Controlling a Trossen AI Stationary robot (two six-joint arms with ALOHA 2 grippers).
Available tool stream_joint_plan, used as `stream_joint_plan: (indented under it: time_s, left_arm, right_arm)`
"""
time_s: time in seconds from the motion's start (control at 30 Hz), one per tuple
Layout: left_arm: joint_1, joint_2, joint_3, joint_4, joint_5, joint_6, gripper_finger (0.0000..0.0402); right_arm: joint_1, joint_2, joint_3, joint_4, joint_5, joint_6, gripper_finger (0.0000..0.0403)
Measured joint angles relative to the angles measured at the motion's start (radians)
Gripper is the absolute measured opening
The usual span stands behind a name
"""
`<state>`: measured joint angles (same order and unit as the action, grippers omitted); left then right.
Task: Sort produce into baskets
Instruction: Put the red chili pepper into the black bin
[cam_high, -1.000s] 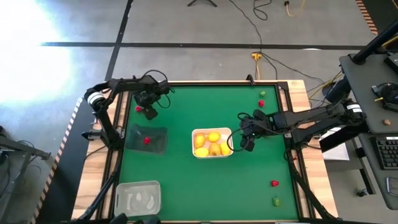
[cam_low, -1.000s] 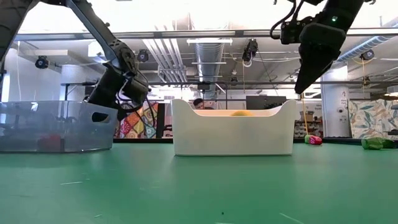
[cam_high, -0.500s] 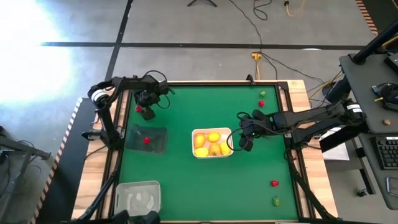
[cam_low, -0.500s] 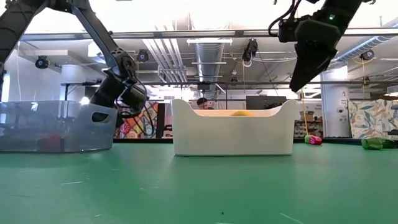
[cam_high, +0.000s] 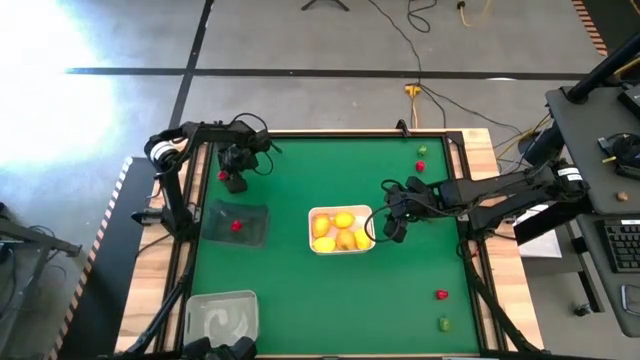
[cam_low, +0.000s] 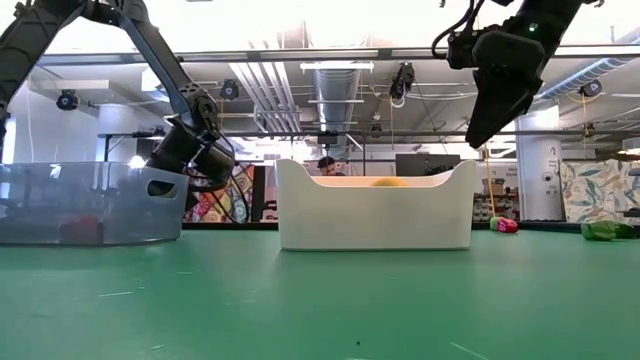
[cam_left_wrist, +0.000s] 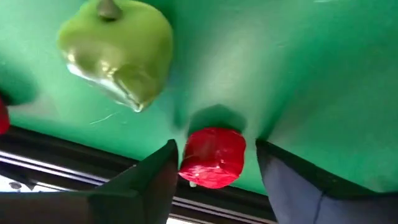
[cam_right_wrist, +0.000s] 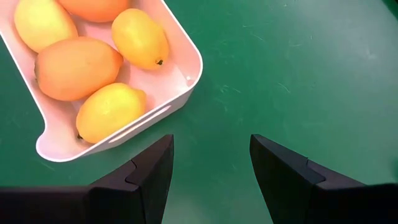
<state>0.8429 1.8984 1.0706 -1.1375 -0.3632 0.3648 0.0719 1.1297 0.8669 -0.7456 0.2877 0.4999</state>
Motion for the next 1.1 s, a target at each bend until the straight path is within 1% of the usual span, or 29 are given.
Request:
stream_joint_plan:
  time_s: [0.13, 0.27, 0.3, 0.4, 0.5, 0.6, 0.7, 0.8, 0.9, 0.97, 1.03, 1.1]
  left_arm:
    - [0.0, 0.0, 0.0, -0.032, 0.004, -0.021, 0.0141]
    - [-0.012, -0.03, -0.001, -0.119, 0.005, -0.114, 0.0078]
    - [-0.019, -0.047, -0.001, -0.145, 0.019, -0.135, 0.0065]
    - [-0.048, -0.13, -0.002, -0.174, 0.116, -0.19, 0.0042]
    - [-0.104, -0.251, -0.002, -0.184, 0.246, -0.288, 0.0041]
    - [-0.215, -0.387, -0.002, -0.187, 0.371, -0.401, 0.0044]
    - [-0.382, -0.509, -0.002, -0.196, 0.384, -0.525, 0.0045]
    - [-0.563, -0.596, -0.002, -0.197, 0.385, -0.68, 0.0045]
    - [-0.72, -0.626, -0.002, -0.197, 0.38, -0.806, 0.0045]
    - [-0.793, -0.624, -0.011, -0.193, 0.38, -0.864, 0.0045]
    - [-0.838, -0.609, -0.024, -0.194, 0.381, -0.922, 0.0045]
    - [-0.857, -0.593, -0.05, -0.186, 0.382, -0.958, 0.0045]
  right_arm:
    - [0.0, 0.0, 0.0, -0.015, -0.006, 0.0, 0.0203]
    - [0.0, 0.0, 0.0, -0.051, -0.014, 0.025, 0.0203]
    - [0.0, 0.0, 0.0, -0.055, -0.022, 0.025, 0.0203]
    - [0.0, 0.0, 0.0, -0.053, -0.026, 0.013, 0.0203]
    - [0.0, 0.0, 0.0, -0.052, -0.026, -0.011, 0.0203]
    - [0.0, -0.002, 0.0, -0.054, -0.036, -0.061, 0.0203]
    - [-0.001, -0.003, 0.0, -0.042, -0.052, -0.124, 0.0203]
    - [-0.006, -0.003, 0.0, 0.005, -0.053, -0.188, 0.0203]
    - [-0.007, -0.003, 0.0, 0.078, -0.055, -0.231, 0.0203]
    - [-0.007, -0.003, 0.0, 0.121, -0.071, -0.24, 0.0203]
    - [-0.002, -0.003, 0.0, 0.145, -0.108, -0.252, 0.0203]
    - [0.021, -0.003, 0.0, 0.152, -0.133, -0.25, 0.0203]
